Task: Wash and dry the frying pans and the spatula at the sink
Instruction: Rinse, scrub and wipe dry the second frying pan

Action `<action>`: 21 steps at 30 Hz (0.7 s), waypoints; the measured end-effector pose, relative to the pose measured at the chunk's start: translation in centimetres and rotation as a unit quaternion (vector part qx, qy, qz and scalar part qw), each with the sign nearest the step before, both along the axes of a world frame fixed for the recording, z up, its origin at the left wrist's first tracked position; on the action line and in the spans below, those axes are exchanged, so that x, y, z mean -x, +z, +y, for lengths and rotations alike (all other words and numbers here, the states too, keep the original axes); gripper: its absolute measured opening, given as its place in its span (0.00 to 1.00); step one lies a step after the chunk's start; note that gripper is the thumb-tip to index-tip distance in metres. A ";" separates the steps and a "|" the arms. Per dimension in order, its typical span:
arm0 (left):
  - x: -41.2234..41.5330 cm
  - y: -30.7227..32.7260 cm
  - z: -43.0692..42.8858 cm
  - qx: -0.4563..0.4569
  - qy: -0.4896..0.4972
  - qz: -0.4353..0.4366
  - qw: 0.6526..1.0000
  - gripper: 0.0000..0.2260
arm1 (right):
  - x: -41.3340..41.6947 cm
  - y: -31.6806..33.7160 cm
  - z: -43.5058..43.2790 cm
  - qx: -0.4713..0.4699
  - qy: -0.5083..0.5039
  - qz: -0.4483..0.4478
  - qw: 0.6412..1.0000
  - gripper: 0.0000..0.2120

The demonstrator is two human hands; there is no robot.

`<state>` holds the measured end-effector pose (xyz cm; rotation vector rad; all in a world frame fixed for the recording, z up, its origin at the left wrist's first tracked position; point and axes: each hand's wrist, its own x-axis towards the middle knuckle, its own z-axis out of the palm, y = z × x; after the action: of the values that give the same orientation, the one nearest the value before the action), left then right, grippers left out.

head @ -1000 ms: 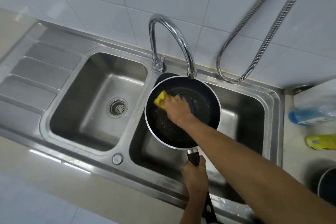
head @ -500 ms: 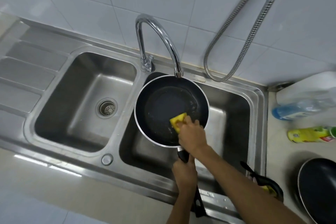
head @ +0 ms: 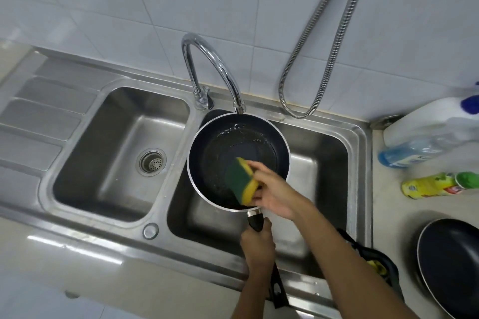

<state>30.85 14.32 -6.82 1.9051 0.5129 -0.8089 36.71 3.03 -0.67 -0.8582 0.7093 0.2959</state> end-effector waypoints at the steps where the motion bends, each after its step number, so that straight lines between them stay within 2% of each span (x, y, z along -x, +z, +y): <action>1: -0.1 0.3 0.1 0.017 0.007 0.003 1.000 0.16 | 1.5 0.0 -1.3 -0.057 -0.017 -0.024 0.998 0.25; 3: -0.1 0.4 0.1 0.032 0.019 0.015 0.999 0.16 | 4.4 0.0 -3.3 -0.151 -0.042 -0.071 0.985 0.32; 5: 0.0 0.6 0.0 0.032 0.023 0.016 0.999 0.16 | 6.6 0.2 -4.7 -0.189 -0.070 -0.093 0.975 0.28; 6: 0.0 0.6 0.1 0.029 0.018 0.015 0.999 0.16 | 7.4 0.2 -5.1 -0.199 -0.097 -0.084 0.972 0.24; 9: -0.1 0.4 0.1 0.016 0.009 0.010 1.000 0.16 | 9.0 -0.4 -5.8 -0.201 -0.212 -0.027 0.956 0.23; 12: 0.0 0.0 -0.1 0.007 0.009 -0.001 1.000 0.16 | 9.2 -2.1 -6.5 -0.107 -0.269 0.066 0.955 0.22; 15: 0.3 -0.3 -0.2 0.008 0.015 0.008 1.000 0.15 | 8.6 -3.7 -6.9 0.081 -0.230 0.193 0.951 0.21; 17: 0.4 -0.6 -0.2 0.020 0.026 0.015 0.999 0.14 | 8.0 -5.0 -7.0 0.195 -0.194 0.254 0.927 0.20; 21: 0.5 -0.8 -0.4 0.034 0.034 0.014 0.999 0.15 | 7.3 -7.4 -7.2 0.341 -0.146 0.298 0.880 0.24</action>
<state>30.37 13.96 -7.66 1.8058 0.5585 -0.7998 29.40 -4.14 -8.12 -1.3235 1.5627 0.0166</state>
